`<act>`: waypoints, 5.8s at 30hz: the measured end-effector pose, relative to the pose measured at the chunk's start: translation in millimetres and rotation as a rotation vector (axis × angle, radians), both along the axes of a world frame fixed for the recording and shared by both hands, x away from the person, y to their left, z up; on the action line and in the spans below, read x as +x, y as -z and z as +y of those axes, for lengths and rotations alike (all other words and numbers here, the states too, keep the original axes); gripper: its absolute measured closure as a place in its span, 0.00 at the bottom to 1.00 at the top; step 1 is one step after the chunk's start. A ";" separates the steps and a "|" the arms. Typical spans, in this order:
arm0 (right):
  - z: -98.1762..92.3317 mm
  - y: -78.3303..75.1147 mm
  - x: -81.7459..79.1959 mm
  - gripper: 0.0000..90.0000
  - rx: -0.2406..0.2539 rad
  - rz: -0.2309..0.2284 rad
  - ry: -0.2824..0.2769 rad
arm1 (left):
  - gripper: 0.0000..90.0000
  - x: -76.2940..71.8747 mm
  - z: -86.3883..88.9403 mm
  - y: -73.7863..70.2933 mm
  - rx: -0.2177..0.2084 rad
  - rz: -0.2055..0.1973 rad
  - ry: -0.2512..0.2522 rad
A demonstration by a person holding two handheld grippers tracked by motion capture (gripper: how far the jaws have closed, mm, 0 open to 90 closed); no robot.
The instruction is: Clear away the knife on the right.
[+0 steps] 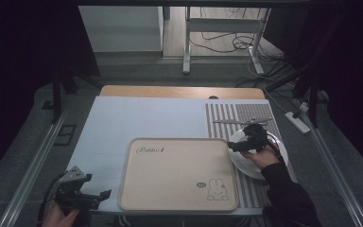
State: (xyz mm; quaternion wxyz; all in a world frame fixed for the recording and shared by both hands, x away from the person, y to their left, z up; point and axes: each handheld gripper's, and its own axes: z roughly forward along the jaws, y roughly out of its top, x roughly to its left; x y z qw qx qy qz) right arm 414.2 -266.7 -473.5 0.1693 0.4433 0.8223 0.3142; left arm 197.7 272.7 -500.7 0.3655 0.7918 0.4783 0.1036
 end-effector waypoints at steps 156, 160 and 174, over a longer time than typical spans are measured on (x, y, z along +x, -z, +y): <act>-0.6 -1.9 136.5 0.90 0.005 0.158 -0.042 | 0.02 1.0 -3.0 -0.2 0.023 -0.004 0.005; 11.1 -4.7 134.0 0.90 0.029 0.148 -0.067 | 0.02 0.9 -3.2 -0.2 0.024 -0.005 0.005; 55.0 -12.2 112.7 0.90 0.044 0.111 -0.177 | 0.02 0.9 -3.4 -0.2 0.027 -0.006 0.006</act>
